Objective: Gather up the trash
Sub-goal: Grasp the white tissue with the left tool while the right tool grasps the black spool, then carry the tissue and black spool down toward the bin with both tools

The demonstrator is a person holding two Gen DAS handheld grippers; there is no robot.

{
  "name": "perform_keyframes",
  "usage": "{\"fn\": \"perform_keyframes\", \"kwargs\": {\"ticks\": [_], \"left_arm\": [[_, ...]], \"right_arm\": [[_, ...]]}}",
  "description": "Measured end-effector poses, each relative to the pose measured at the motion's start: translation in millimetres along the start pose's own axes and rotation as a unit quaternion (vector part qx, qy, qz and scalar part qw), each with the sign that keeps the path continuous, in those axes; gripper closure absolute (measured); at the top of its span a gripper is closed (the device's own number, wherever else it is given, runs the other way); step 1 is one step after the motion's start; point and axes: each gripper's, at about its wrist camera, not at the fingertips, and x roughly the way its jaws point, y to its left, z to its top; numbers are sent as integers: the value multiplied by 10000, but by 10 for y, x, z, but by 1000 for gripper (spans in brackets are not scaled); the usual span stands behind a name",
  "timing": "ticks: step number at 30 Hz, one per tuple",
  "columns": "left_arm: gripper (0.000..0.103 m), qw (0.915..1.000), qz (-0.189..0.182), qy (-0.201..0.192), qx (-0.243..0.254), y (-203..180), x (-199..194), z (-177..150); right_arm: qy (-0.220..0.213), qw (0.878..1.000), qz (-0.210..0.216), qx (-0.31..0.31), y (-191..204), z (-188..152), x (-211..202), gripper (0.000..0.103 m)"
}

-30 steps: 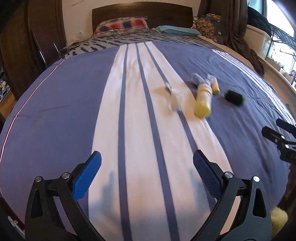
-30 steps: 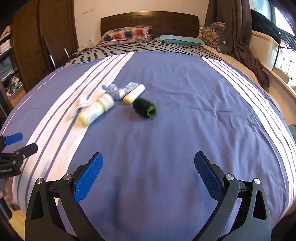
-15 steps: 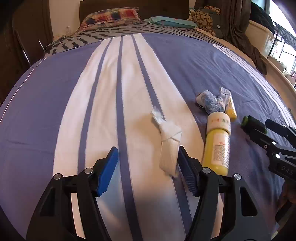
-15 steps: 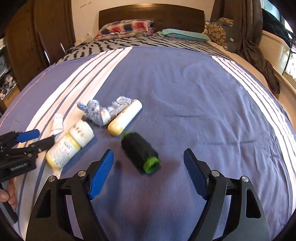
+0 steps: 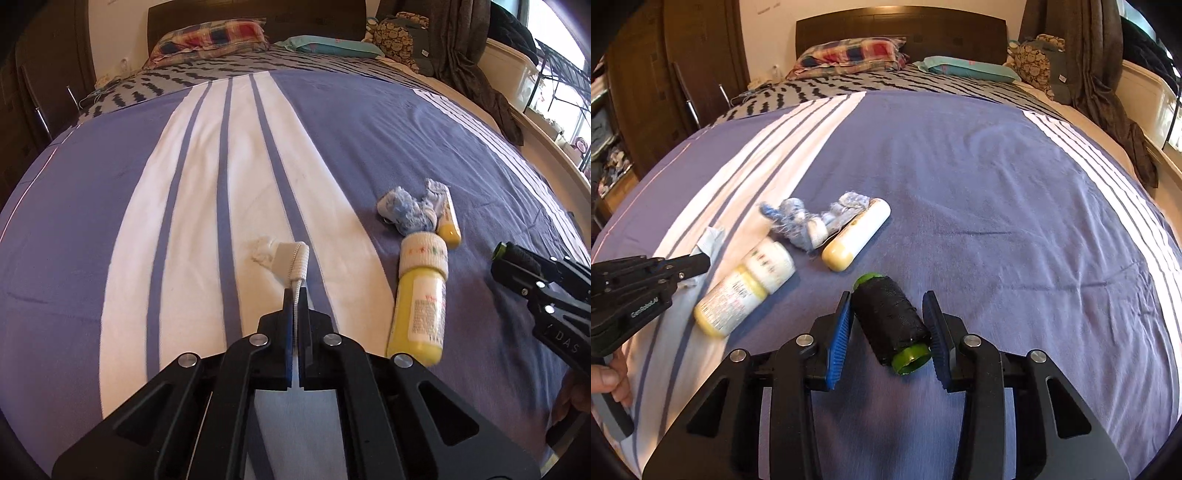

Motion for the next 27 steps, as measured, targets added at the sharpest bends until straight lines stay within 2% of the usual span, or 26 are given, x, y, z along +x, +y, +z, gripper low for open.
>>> {"fn": "perform_keyframes", "kwargs": {"ticks": [7, 16, 21, 27], "left_arm": [[103, 9997, -104, -201, 31, -16, -488, -344], [103, 9970, -190, -747, 27, -135, -1536, -866], [103, 9945, -151, -1025, 119, -251, -1995, -1198], [103, 9921, -159, -1217, 253, -348, -2407, -1790]], "right_arm": [[-255, 9996, 107, -76, 105, -208, -565, 64], [-761, 9969, 101, -178, 318, -583, -1449, 64], [-1004, 9944, 303, -132, 403, -897, -1914, 64], [-1192, 9914, 481, -259, 517, -1407, -2352, 64]]}}
